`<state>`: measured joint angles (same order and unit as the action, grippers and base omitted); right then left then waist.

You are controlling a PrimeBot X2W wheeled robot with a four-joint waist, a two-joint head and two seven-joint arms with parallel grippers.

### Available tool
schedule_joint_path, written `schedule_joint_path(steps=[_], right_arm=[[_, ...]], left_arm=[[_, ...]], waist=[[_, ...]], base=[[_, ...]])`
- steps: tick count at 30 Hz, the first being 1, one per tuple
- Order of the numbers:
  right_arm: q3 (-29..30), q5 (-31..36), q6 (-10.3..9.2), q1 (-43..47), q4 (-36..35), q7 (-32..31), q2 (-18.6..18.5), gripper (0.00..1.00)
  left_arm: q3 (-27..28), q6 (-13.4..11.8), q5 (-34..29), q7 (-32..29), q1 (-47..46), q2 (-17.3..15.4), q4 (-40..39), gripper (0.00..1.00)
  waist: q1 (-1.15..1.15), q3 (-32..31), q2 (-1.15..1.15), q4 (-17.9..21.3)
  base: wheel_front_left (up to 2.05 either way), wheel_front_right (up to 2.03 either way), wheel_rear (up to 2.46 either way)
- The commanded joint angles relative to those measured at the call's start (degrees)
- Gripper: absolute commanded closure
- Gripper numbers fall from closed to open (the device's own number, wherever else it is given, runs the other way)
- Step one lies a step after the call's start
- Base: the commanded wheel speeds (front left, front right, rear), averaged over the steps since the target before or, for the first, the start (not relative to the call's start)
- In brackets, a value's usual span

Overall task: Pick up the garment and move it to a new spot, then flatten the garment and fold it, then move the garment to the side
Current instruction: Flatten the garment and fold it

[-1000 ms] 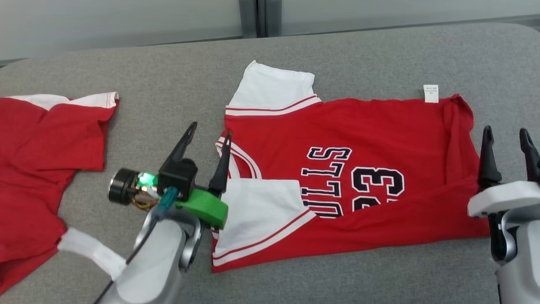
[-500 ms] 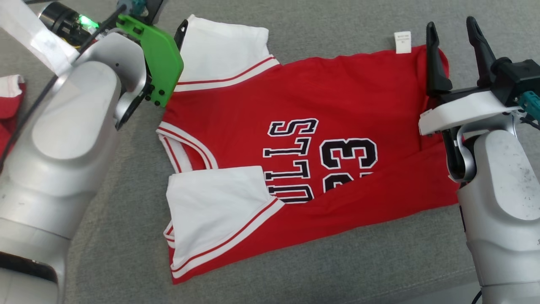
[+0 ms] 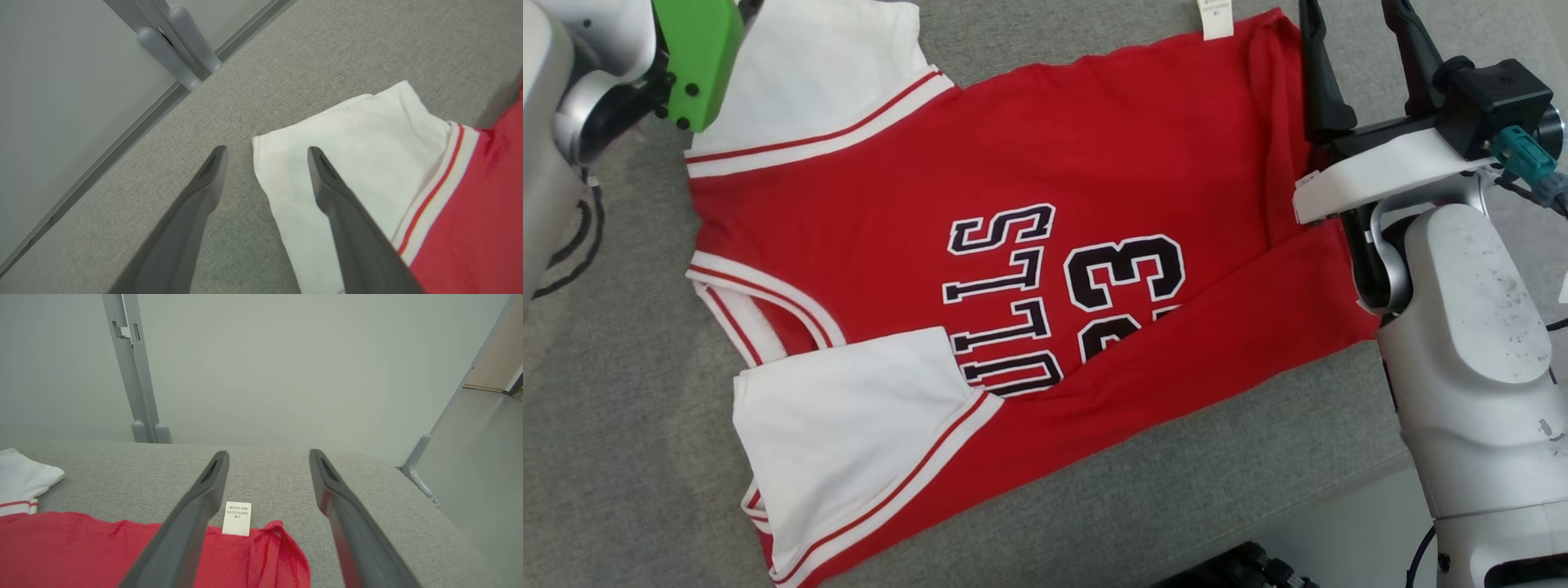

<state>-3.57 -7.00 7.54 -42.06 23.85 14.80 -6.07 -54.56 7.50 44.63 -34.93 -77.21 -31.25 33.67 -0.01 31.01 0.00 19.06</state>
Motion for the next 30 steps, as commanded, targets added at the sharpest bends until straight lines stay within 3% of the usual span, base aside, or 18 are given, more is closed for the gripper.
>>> schedule_joint_path(steps=[1,11,20,21,22,26,30], right_arm=[[-0.3,-0.5,-0.11,-0.9,0.2,0.5,0.4,0.0],[-0.2,-1.3,-0.11,0.7,-1.1,0.4,2.0,0.0],[0.2,-1.5,-0.11,0.7,-1.5,0.4,2.4,0.0],[0.3,-1.4,-0.11,0.6,-1.4,0.4,2.3,0.0],[0.5,-1.2,-0.11,0.5,-1.4,0.4,2.3,0.0],[1.2,-0.6,-0.11,0.4,-0.9,0.4,1.6,0.0],[1.7,-0.8,-0.11,-0.5,1.4,0.4,-0.8,0.0]], left_arm=[[-1.0,-0.1,0.3,0.1,-1.5,-1.2,0.3,0.0],[-5.9,-0.1,3.3,-1.3,-3.7,-5.1,3.1,0.0],[-9.1,-0.1,5.4,-2.8,-4.3,-4.7,5.3,0.0],[-9.4,-0.1,6.4,-3.7,-4.0,-4.5,5.4,0.43],[-9.9,-0.1,7.1,-4.4,-3.7,-4.3,5.0,1.0],[-10.6,0.0,8.1,-2.4,-5.1,-4.6,2.5,1.0],[-10.6,-0.1,6.8,5.9,-5.9,-3.4,1.3,1.0]], waist=[[0.01,2.4,0.0,2.7],[0.01,3.7,0.0,5.1],[0.01,4.3,0.0,5.5],[0.01,4.3,0.0,5.4],[0.01,4.3,0.0,5.2],[0.01,4.2,0.0,3.7],[0.01,1.9,0.0,0.1]], base=[[0.0,0.0,0.0],[0.0,0.0,0.0],[0.0,0.0,0.0],[0.0,0.0,0.0],[0.0,0.0,0.0],[0.0,0.0,0.0],[0.0,0.0,0.0]])
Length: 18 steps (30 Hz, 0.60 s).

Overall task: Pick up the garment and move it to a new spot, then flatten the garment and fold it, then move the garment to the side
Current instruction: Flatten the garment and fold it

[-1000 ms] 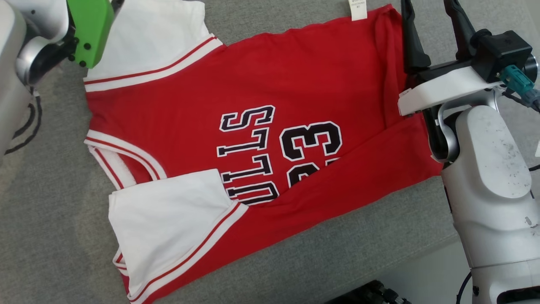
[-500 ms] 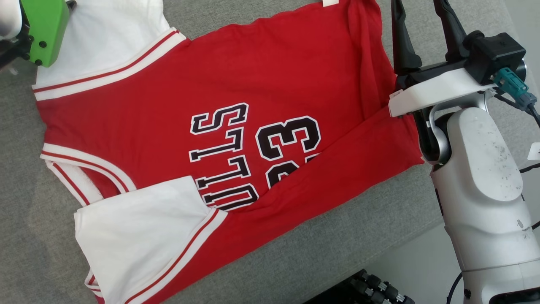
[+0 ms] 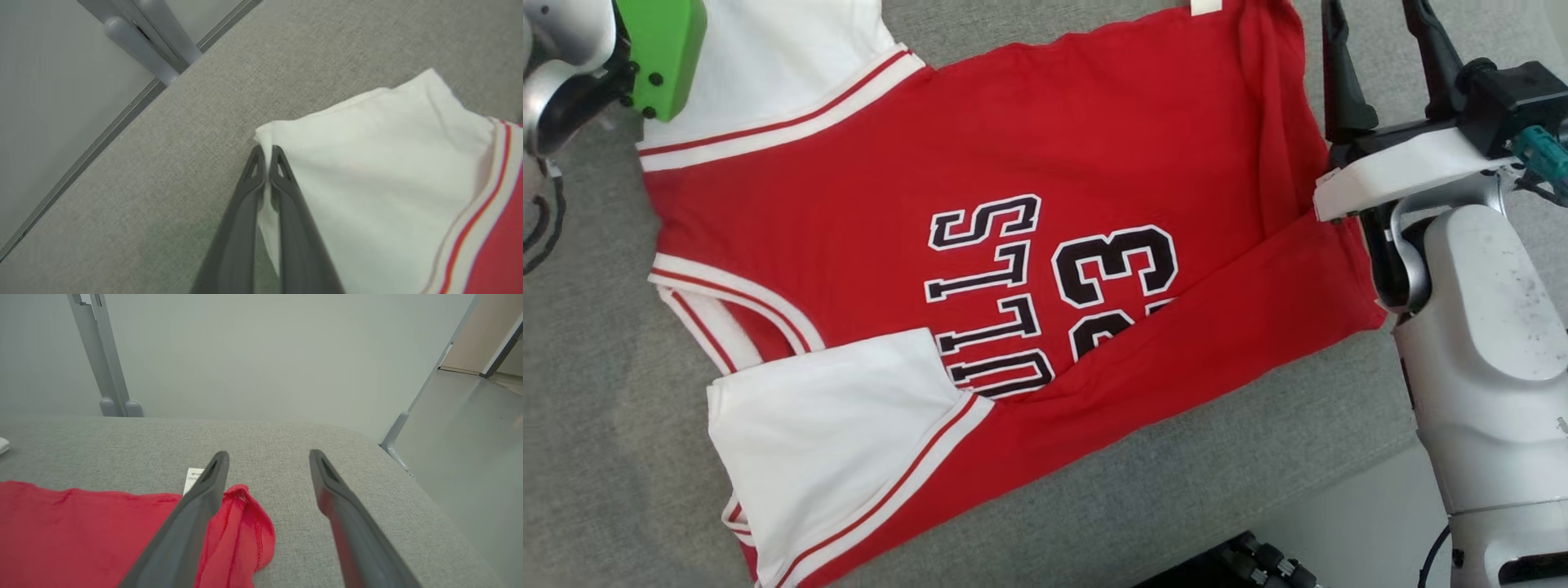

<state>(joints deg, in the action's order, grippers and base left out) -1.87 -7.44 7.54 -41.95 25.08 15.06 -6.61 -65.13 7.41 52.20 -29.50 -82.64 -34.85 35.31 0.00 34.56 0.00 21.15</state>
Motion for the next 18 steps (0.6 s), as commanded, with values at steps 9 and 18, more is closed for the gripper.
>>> schedule_joint_path(steps=[9,18], right_arm=[[-2.2,-6.0,-0.11,-2.5,8.1,-8.1,-6.7,0.0],[-4.5,-8.2,-0.11,-4.6,14.8,-14.9,-13.6,0.0]], left_arm=[[-1.5,-0.3,-3.4,16.9,5.8,1.8,-6.2,1.0],[-2.1,-1.8,-3.2,22.1,11.1,3.2,-11.0,1.0]], waist=[[0.0,-7.9,0.0,-10.9],[0.0,-10.1,0.0,-18.0]], base=[[0.0,0.0,0.0],[0.0,0.0,0.0]])
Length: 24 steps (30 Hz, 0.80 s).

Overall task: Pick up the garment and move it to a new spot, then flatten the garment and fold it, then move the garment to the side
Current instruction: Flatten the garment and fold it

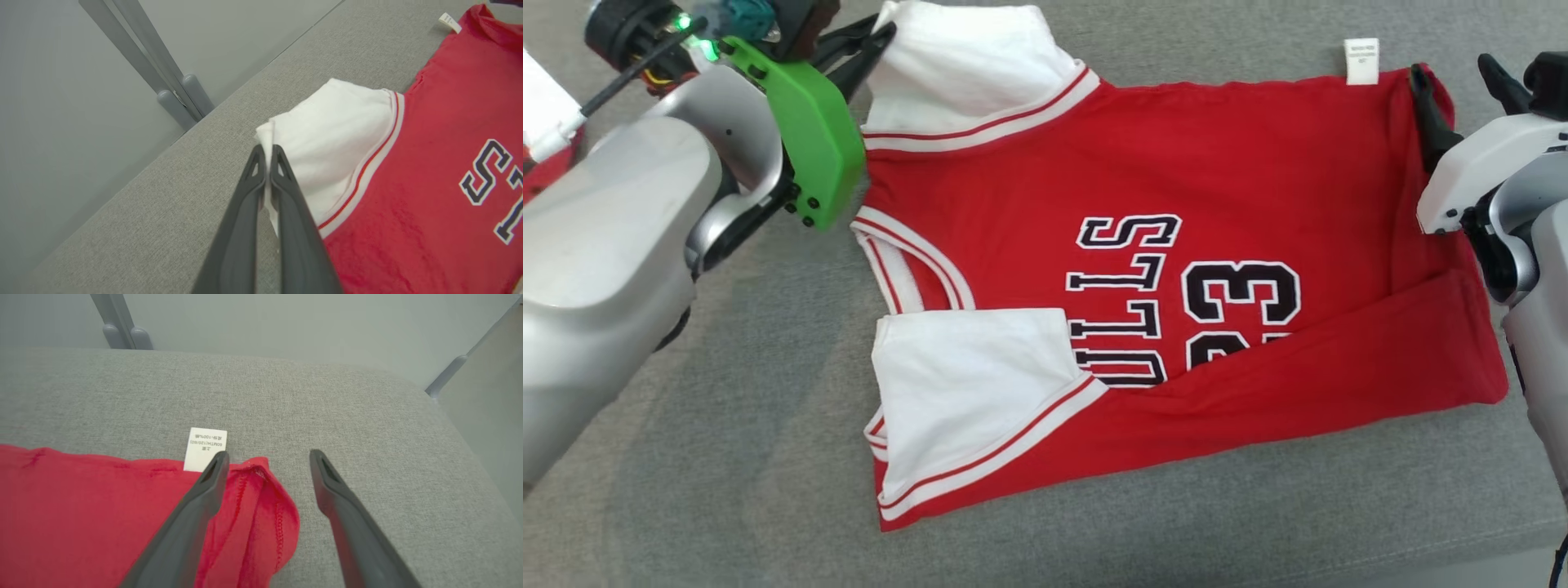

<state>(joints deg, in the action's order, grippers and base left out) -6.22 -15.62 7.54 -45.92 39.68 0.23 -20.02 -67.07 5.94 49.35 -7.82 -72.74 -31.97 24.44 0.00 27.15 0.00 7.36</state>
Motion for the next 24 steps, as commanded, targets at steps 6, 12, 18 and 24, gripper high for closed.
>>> schedule_joint_path(steps=[6,12,18,24], right_arm=[[-1.7,-1.0,-0.11,-2.1,5.5,-2.2,-2.2,0.0],[-3.6,-2.0,-0.11,-3.4,9.0,-3.1,-3.1,0.0],[-4.4,-3.3,-0.11,-4.8,12.1,-3.0,-3.7,0.0],[-5.2,-3.6,-0.11,-6.6,15.3,-2.7,-3.7,0.0]], left_arm=[[-1.2,-1.0,-1.0,3.2,3.7,2.4,-1.5,1.0],[-1.6,-0.9,-0.9,4.0,4.6,3.2,-1.3,1.0],[-1.7,-0.7,-0.7,4.0,4.0,2.8,-1.1,1.0],[-1.8,-0.7,-1.0,3.6,2.8,3.0,-1.4,1.0]], waist=[[0.0,-3.1,0.0,-6.2],[0.0,-3.1,0.0,-6.1],[0.0,-2.7,0.0,-5.3],[0.0,-1.7,0.0,-4.9]], base=[[0.0,0.0,0.0],[0.0,0.0,0.0],[0.0,0.0,0.0],[0.0,0.0,0.0]])
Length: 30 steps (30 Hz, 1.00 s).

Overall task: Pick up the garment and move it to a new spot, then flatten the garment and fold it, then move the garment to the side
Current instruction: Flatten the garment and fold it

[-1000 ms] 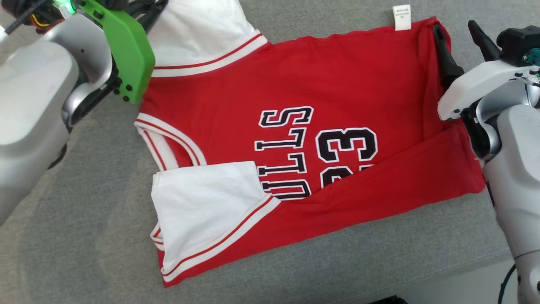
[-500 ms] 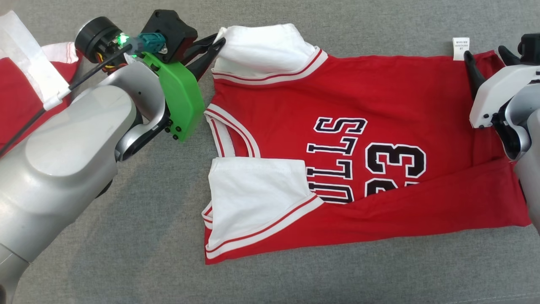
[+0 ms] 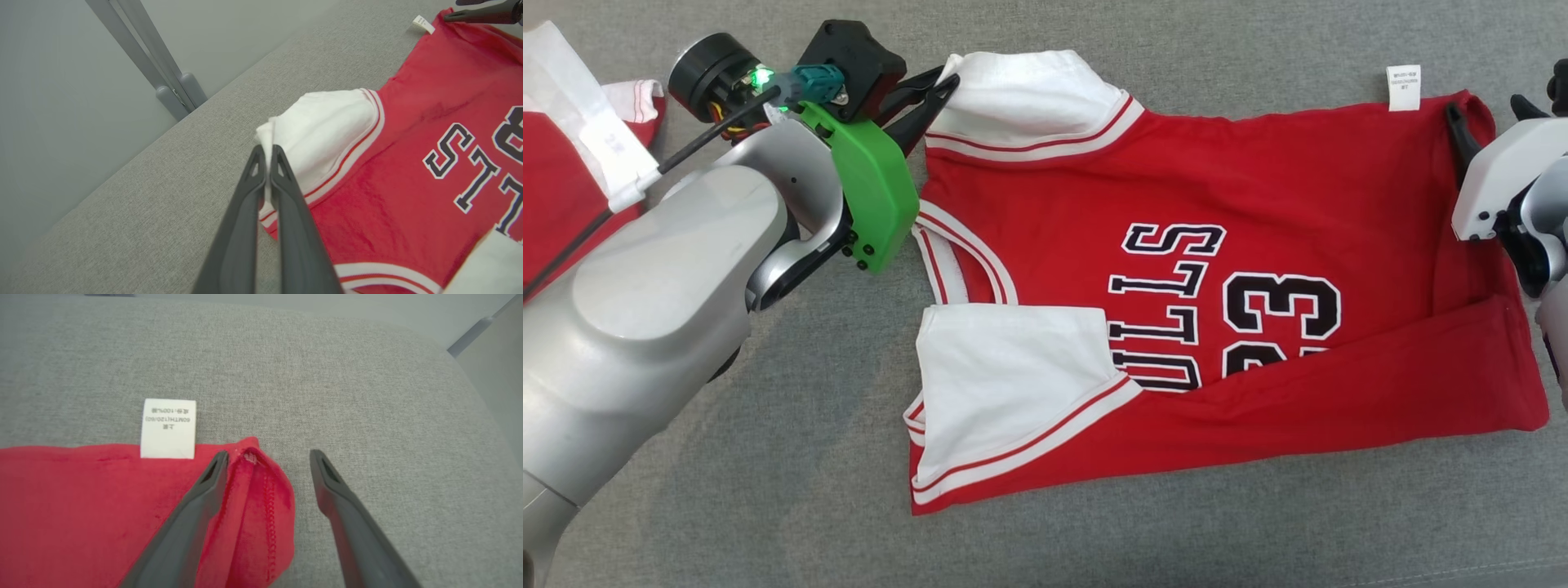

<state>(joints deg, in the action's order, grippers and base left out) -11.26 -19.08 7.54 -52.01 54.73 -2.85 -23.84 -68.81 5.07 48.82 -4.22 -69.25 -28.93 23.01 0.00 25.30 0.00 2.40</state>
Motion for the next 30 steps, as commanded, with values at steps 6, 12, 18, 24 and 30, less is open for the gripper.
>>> schedule_joint_path(steps=[6,12,18,24,30], right_arm=[[-1.5,-0.5,-0.11,-2.8,2.4,0.9,0.6,0.0],[-2.0,-1.5,-0.11,-4.4,4.9,0.3,0.7,0.49],[-2.6,-2.1,-0.11,-5.5,6.8,0.2,0.4,1.0],[-2.8,-3.3,-0.11,-6.5,8.0,0.1,-0.6,1.0],[-3.2,-4.1,-0.12,-7.6,7.8,1.4,-1.2,1.0]], left_arm=[[-0.3,0.2,-0.7,-0.2,-1.1,0.0,-0.2,1.0],[-0.5,0.1,-0.7,-0.1,-1.2,0.3,-0.1,1.0],[-0.4,-0.4,-0.6,0.1,-1.3,0.1,0.7,1.0],[0.2,-0.7,0.2,0.6,-1.3,-0.7,3.4,1.0],[0.8,-0.8,0.2,2.2,-1.7,-0.3,6.3,1.0]], waist=[[0.0,0.7,0.0,0.0],[0.0,0.9,0.0,-0.3],[0.0,0.7,0.0,-0.4],[0.0,0.6,0.0,0.1],[0.0,0.5,0.0,0.4]], base=[[0.0,0.0,0.0],[0.0,0.0,0.0],[0.0,0.0,0.0],[0.0,0.0,0.0],[0.0,0.0,0.0]])
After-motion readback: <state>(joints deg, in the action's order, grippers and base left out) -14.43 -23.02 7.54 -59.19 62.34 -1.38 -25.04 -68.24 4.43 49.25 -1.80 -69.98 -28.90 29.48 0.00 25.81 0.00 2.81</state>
